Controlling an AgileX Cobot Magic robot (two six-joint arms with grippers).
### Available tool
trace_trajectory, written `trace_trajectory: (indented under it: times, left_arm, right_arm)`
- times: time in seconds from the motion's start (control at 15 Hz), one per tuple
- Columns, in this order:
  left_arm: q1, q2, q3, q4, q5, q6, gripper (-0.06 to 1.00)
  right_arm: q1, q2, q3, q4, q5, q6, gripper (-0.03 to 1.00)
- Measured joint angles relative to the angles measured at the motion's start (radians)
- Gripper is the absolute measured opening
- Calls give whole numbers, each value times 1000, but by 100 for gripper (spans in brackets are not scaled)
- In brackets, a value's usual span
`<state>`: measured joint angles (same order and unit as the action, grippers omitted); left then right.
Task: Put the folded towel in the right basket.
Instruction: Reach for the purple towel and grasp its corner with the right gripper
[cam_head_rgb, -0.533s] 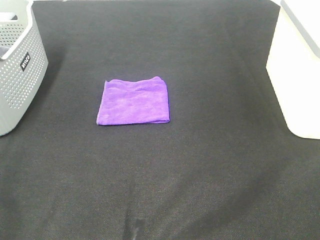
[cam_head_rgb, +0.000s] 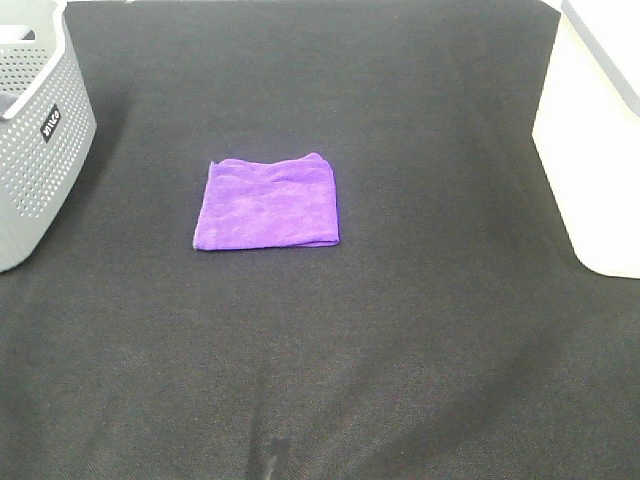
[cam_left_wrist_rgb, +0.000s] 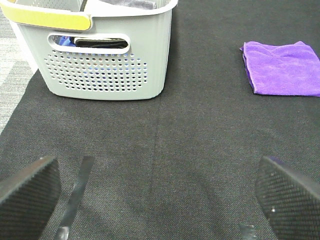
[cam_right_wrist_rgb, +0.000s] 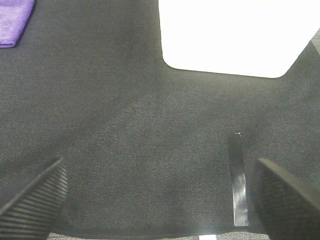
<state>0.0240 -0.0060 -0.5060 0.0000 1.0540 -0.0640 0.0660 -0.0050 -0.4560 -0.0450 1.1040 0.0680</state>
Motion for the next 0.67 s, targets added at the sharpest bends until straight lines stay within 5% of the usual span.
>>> trace_trajectory:
  times: [0.67]
  left_arm:
    - [0, 0, 0, 0, 0, 0, 99]
  right_arm:
    - [0, 0, 0, 0, 0, -52, 95]
